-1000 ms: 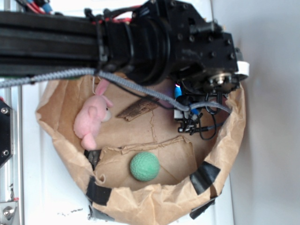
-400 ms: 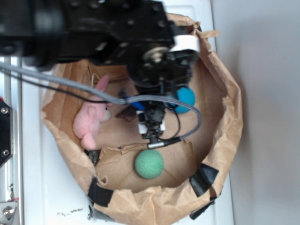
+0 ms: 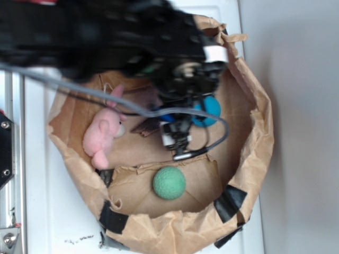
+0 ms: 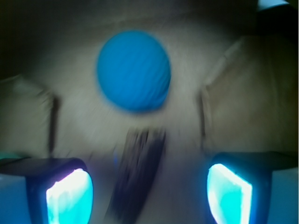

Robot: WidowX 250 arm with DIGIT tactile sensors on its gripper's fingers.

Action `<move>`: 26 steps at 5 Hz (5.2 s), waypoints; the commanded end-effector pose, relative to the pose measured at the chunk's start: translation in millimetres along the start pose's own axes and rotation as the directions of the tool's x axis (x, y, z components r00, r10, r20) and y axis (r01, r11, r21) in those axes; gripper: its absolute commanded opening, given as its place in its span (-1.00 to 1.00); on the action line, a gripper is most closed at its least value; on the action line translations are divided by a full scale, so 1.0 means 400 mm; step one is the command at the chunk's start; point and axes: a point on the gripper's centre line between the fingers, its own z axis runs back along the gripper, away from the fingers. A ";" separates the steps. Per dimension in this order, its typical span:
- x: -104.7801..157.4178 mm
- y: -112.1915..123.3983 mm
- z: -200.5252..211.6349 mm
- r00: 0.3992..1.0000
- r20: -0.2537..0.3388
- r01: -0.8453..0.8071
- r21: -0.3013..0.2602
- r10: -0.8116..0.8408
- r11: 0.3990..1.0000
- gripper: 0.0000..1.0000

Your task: Grab the wood chip.

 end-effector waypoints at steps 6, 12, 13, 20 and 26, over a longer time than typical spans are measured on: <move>0.048 -0.026 0.174 0.993 0.079 0.092 -0.087 -0.085 0.992 -1.00; -0.052 -0.011 0.133 0.995 0.072 0.074 0.002 -0.074 0.997 1.00; -0.070 -0.017 0.115 0.992 0.087 0.086 0.034 -0.089 0.996 1.00; -0.021 -0.046 -0.005 0.972 -0.036 -0.230 0.032 0.231 0.973 1.00; -0.008 -0.031 -0.011 0.990 0.065 -0.123 -0.049 0.126 0.991 -1.00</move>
